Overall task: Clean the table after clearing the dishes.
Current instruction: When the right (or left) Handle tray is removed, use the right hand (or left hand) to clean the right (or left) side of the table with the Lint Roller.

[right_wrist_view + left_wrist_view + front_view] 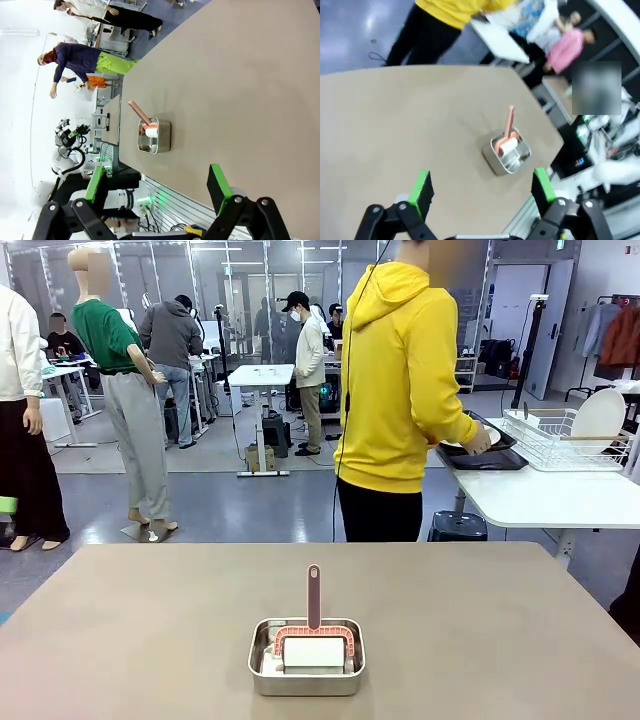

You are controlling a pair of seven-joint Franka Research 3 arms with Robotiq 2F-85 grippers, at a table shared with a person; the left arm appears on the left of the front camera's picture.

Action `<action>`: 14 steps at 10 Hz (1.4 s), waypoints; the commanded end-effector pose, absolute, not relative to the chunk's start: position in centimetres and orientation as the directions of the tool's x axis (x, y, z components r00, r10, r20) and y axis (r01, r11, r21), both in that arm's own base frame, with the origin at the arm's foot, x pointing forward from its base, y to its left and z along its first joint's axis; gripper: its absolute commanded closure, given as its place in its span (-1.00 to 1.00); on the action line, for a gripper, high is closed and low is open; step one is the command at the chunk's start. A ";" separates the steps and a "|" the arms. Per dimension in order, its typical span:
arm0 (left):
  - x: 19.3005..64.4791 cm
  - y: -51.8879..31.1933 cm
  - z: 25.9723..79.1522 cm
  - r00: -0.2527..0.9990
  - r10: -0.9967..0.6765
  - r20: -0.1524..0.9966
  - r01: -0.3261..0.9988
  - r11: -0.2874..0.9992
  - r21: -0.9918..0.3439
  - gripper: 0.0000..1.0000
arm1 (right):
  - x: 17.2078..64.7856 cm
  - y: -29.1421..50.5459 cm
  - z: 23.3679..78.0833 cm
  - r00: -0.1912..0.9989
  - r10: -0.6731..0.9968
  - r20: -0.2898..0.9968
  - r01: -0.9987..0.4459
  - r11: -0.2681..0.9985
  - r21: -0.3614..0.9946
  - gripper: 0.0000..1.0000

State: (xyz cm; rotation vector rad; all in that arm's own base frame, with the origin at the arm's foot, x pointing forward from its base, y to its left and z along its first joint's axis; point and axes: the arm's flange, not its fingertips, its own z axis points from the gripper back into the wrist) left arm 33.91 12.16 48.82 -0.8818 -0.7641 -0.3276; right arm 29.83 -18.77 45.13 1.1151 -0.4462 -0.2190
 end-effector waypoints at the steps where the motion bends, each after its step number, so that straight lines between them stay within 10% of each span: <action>1: 40.2 6.0 51.2 0.664 -0.228 0.712 0.676 0.590 -0.442 -1.00 | 29.9 -18.8 45.5 0.889 -0.390 0.239 -0.057 0.425 0.904 -1.00; 7: 52.9 -16.6 56.2 0.327 -0.911 0.253 0.943 0.298 -0.145 -1.00 | 29.9 -18.8 45.5 0.889 -0.390 0.239 -0.057 0.425 0.904 -1.00; 14: 53.1 -23.1 52.9 0.217 -0.964 0.155 0.966 0.189 -0.174 -1.00 | 29.9 -18.8 45.5 0.889 -0.390 0.239 -0.057 0.425 0.904 -1.00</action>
